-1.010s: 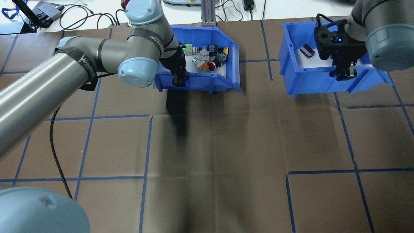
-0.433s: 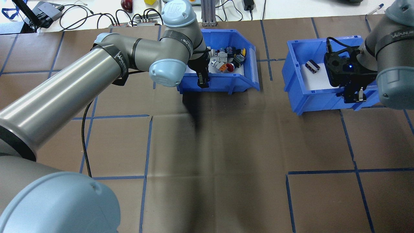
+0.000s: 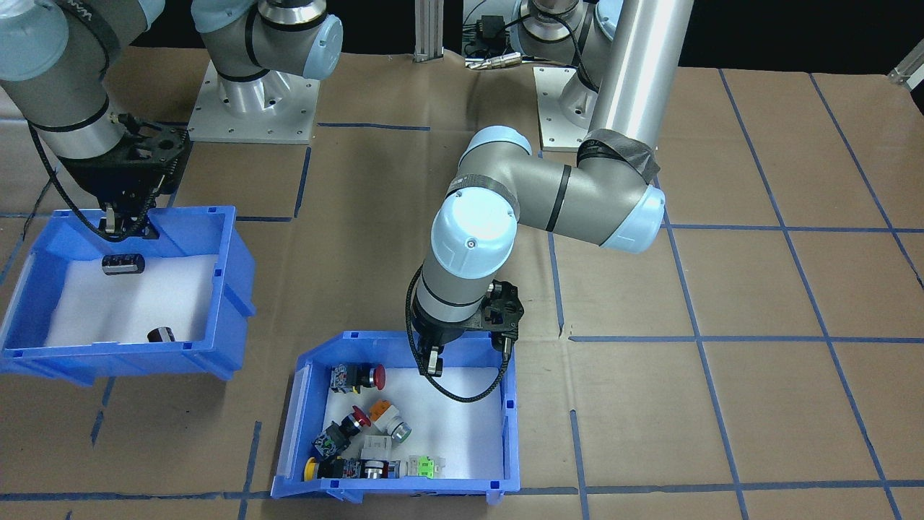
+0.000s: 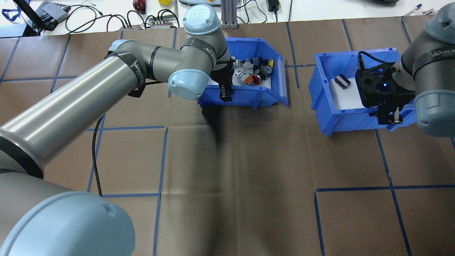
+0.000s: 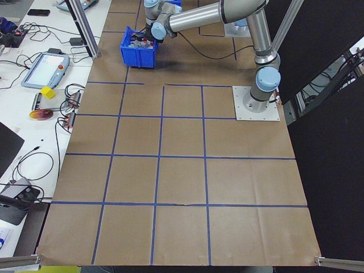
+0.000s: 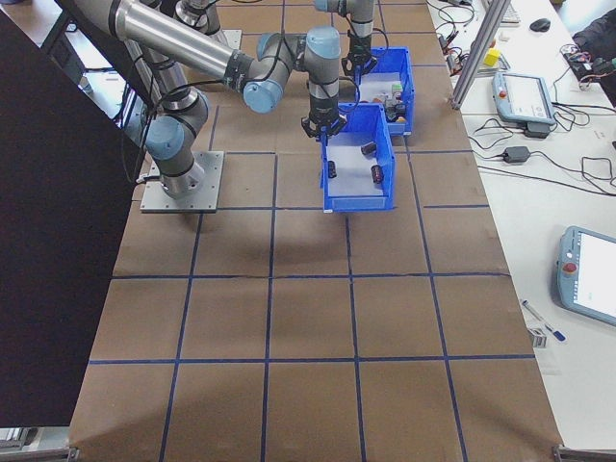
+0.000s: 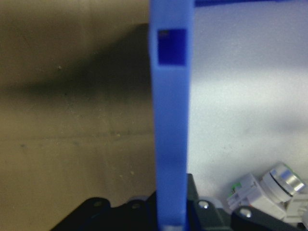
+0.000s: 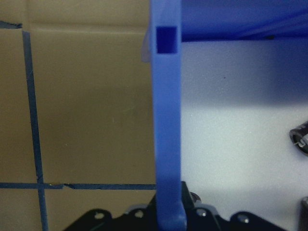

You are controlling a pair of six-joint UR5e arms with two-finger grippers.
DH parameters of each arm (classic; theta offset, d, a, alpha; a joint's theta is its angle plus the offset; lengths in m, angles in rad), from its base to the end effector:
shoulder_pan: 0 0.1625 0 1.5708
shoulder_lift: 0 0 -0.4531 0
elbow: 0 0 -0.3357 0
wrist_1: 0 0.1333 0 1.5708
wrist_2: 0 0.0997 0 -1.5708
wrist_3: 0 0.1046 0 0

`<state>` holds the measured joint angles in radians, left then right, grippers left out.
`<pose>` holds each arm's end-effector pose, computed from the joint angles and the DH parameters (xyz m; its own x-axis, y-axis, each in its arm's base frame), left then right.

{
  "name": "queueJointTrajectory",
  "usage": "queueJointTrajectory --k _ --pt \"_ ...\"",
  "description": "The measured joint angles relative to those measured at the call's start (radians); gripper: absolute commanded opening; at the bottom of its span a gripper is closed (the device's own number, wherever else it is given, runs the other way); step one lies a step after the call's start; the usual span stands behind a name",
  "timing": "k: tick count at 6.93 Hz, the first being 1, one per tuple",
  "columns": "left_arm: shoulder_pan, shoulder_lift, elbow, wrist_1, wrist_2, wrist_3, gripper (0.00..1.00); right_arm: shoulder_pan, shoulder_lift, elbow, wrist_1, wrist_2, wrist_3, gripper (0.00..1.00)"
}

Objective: Place button box in front

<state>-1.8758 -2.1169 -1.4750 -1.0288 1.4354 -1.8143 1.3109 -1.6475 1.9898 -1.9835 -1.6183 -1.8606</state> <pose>-0.3347 -0.5722 0.3095 -0.0632 -0.9964 0.0564 -0.9857 0.0712 0.1525 0.0242 -0.4082 0.4044 0.0300 -0.9981 0.0539 -0.9975 -0.0264 0.0655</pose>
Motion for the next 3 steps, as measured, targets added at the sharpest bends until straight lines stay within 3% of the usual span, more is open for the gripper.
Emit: queueJointTrajectory --k 1,2,3 --pt "-0.002 -0.002 0.000 0.001 0.000 0.002 0.40 0.001 -0.018 0.017 0.001 0.000 0.001 0.06" --pt "-0.003 -0.002 0.000 0.003 -0.001 0.002 0.76 0.002 -0.038 0.035 0.001 0.000 0.003 0.06" --pt "-0.003 -0.003 -0.001 0.004 -0.001 0.003 0.92 0.003 -0.062 0.057 0.001 0.000 0.006 0.06"
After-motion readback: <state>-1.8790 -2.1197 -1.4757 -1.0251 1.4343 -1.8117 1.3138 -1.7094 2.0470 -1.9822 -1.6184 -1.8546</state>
